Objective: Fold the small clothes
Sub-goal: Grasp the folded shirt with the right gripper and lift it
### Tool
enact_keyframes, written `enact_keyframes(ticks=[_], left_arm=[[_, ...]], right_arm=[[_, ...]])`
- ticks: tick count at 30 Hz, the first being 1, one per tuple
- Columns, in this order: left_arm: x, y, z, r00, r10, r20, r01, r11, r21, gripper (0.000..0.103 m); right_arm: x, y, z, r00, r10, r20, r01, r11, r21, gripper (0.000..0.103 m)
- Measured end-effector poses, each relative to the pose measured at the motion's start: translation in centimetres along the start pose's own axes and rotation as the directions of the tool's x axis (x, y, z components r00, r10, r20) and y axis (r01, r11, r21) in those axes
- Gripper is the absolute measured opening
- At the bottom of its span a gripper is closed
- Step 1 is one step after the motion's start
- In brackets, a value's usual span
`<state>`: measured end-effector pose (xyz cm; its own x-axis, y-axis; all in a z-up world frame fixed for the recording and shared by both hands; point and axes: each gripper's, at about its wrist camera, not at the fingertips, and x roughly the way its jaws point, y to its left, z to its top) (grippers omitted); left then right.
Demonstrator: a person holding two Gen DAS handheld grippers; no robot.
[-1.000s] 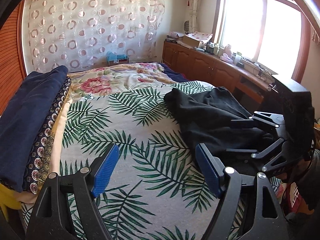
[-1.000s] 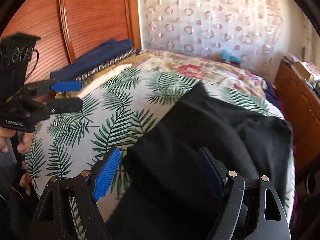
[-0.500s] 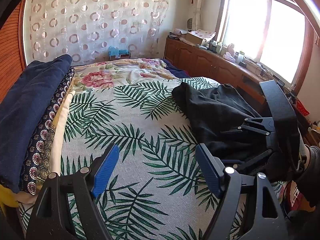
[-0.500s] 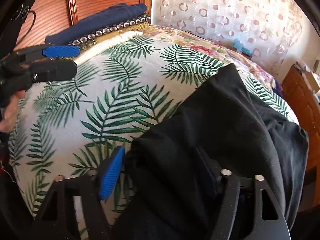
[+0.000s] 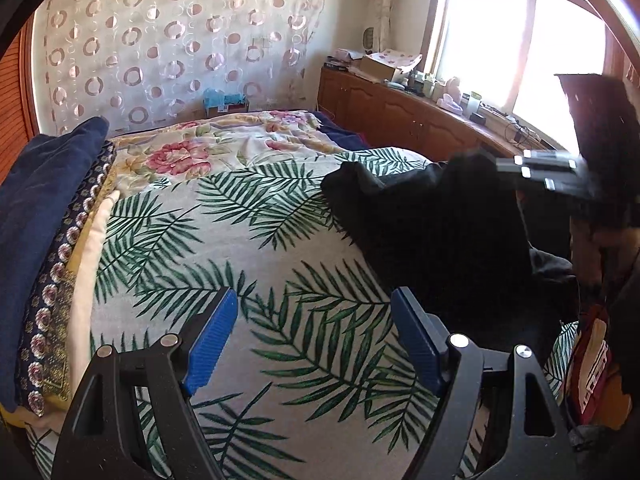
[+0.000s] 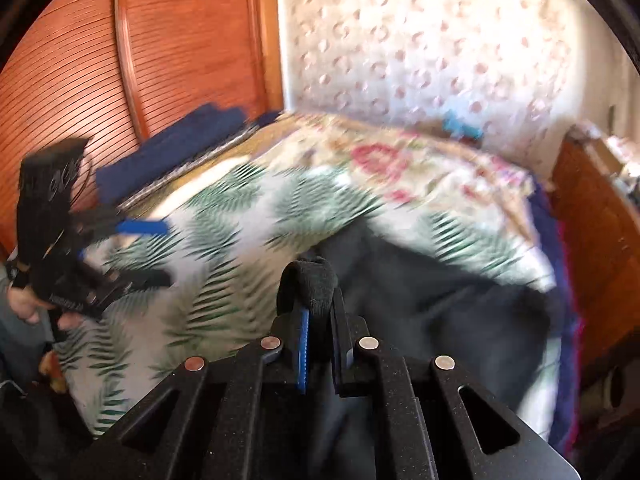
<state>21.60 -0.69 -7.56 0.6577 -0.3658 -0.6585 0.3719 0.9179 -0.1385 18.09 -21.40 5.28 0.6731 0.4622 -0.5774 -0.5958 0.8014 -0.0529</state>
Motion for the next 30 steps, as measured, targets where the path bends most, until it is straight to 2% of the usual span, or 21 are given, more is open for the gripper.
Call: enact_keyframes(ticks=[4,7,11,13,15,17,19,22,24,30], left_arm=[[1.1,-1.1,0.5,1.0,-0.014,-0.011,0.014,1.0,0.008,0.079],[1.9,-1.7,0.6,1.0,-0.02,-0.024,0.021,1.0,0.012,0.079],[2.8,-2.5,0.4,0.999,-0.021,-0.045,0.022,1.0,0.019,0.079],[3.1,-2.7,0.3,0.998,-0.02,-0.056,0.021,1.0,0.022,0.079],[3.4,-3.0,0.3,0.998,-0.018,-0.064,0.02,1.0,0.024,0.079],[3.6,-3.2,0.3,0.997,-0.019,-0.073,0.021,0.999,0.026,0.079],[3.9,-3.6,0.2,0.997,-0.021,-0.079,0.023,0.999,0.028,0.079],[4.1,-4.2,0.0,0.996,-0.029,-0.086,0.032,0.999,0.035,0.079],[4.3,-4.6,-0.1,0.995,-0.04,-0.091,0.044,0.998,0.038,0.079],[4.5,-6.2,-0.6,0.992,-0.069,-0.102,0.076,0.995,0.063,0.079]], right_arm=[[-0.9,-5.6,1.1,0.995,-0.098,0.007,0.098,0.995,0.025,0.008],[0.1,-10.3,1.5,0.984,-0.177,-0.017,0.178,0.982,0.061,0.008],[3.2,-14.9,1.3,0.973,-0.22,-0.074,0.229,0.962,0.152,0.008],[4.4,-15.8,0.9,0.97,-0.224,-0.092,0.236,0.96,0.152,0.008],[5.5,-16.0,1.0,0.963,-0.242,-0.116,0.258,0.955,0.149,0.015],[6.1,-16.2,1.4,0.949,-0.288,-0.13,0.306,0.941,0.147,0.035],[6.1,-16.5,1.9,0.952,-0.279,-0.128,0.298,0.94,0.165,0.042],[5.3,-16.0,2.6,0.947,-0.297,-0.122,0.315,0.932,0.177,0.042],[3.8,-14.8,2.7,0.952,-0.288,-0.102,0.302,0.938,0.171,0.042],[-1.3,-10.2,-0.2,0.97,-0.239,-0.041,0.243,0.958,0.152,0.042]])
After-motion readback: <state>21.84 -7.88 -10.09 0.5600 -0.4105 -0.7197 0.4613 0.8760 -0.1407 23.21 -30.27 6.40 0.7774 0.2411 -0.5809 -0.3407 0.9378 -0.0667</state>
